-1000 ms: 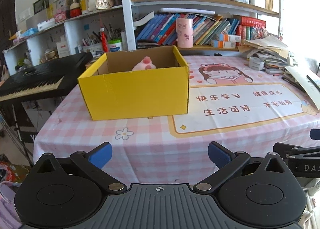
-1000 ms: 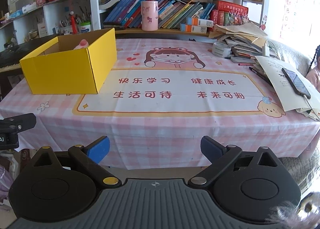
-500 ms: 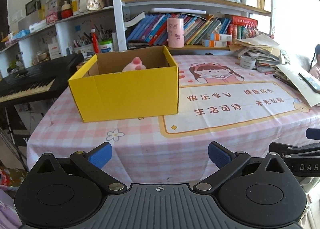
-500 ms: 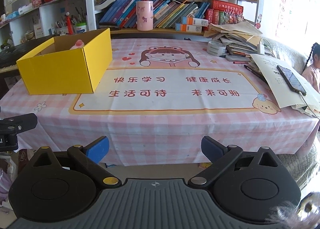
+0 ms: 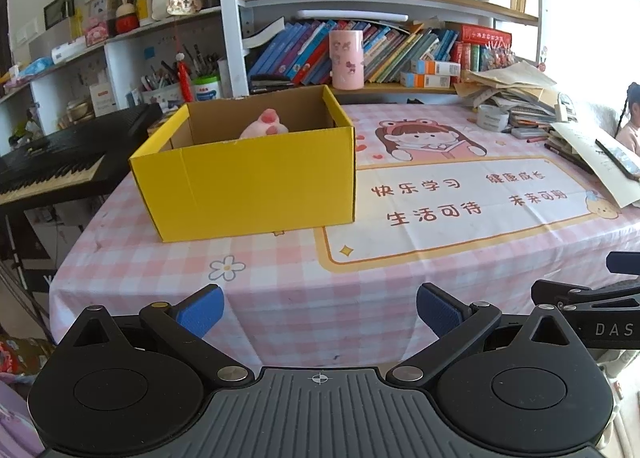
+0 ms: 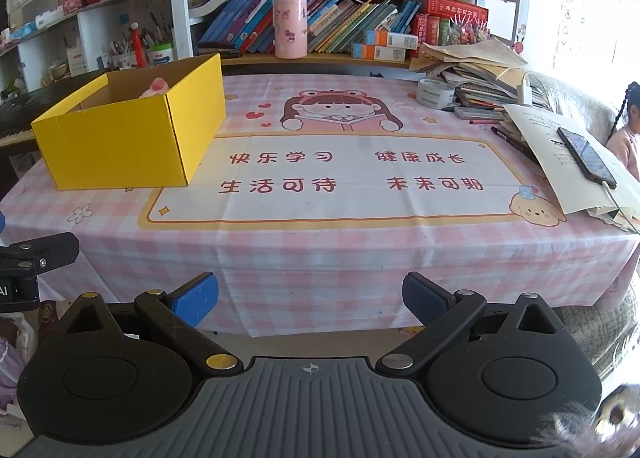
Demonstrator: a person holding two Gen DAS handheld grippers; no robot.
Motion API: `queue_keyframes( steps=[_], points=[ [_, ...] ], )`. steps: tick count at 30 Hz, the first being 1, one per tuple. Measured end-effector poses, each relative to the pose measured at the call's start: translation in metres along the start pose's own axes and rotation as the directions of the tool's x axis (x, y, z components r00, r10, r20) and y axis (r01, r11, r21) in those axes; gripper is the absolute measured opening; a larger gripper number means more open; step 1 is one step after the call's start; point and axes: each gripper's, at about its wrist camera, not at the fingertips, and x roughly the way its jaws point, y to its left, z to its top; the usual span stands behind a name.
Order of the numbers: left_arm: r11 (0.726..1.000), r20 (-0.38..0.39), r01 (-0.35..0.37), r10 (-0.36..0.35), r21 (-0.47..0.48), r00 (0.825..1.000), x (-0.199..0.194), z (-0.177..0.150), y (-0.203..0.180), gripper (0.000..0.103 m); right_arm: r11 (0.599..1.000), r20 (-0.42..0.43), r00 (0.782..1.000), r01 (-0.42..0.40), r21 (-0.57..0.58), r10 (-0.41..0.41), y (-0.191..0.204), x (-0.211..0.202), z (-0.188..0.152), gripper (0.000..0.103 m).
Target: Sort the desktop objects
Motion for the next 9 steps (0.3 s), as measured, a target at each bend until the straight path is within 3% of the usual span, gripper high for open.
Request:
queue_keyframes(
  steps=[9],
  points=[
    [1.000, 0.009, 0.013, -0.013, -0.012, 1.000, 0.0032, 0.0028, 0.0025, 0.103, 1.000, -0.017, 1.000, -0.005, -0.007, 0.005, 0.0046, 0.0050, 0.0042, 0.099]
  ],
)
